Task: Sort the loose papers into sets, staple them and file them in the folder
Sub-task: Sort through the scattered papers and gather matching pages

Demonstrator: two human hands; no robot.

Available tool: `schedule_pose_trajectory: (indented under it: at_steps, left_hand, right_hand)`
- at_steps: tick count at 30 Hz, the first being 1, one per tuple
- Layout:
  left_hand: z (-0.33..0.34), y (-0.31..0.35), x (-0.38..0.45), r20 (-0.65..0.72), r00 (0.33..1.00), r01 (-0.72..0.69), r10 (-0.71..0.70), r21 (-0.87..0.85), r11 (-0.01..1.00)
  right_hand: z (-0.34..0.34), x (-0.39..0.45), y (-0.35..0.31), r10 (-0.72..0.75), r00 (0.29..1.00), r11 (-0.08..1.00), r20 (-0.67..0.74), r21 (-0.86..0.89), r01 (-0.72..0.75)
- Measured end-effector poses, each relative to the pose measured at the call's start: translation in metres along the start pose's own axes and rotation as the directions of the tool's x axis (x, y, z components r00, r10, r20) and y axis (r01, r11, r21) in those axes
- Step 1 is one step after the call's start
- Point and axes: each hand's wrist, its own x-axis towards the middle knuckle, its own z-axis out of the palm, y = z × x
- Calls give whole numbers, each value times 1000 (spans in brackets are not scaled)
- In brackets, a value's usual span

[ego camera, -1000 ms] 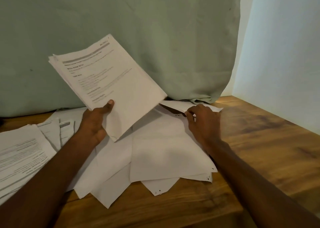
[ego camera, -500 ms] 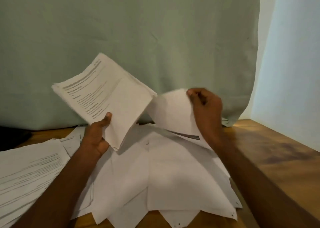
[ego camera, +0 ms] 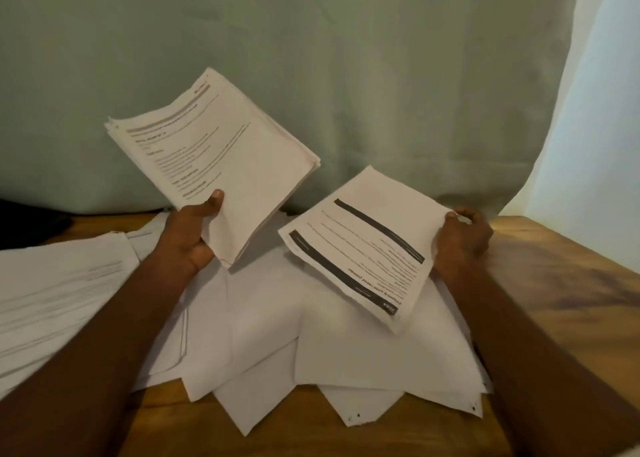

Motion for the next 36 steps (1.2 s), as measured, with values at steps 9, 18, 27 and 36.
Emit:
schedule_pose_trajectory:
  at_steps: [9, 18, 27, 36]
  left_hand:
    - [-4, -2, 0, -98, 995, 10, -7, 34, 999]
    - [-7, -1, 2, -147, 989, 16, -14, 18, 1000]
    - [-4, 0, 0, -165, 986, 16, -6, 56, 998]
    - [3, -12, 0, -148, 989, 29, -18, 74, 997]
  right_hand:
    - [1, -13, 14, -65, 977, 905, 201, -400, 143]
    - [14, -43, 7, -265, 728, 127, 633, -725, 677]
    - [23, -66, 23, 181, 322, 280, 929, -362, 889]
    - [6, -31, 15, 75, 805, -100, 589, -798, 594]
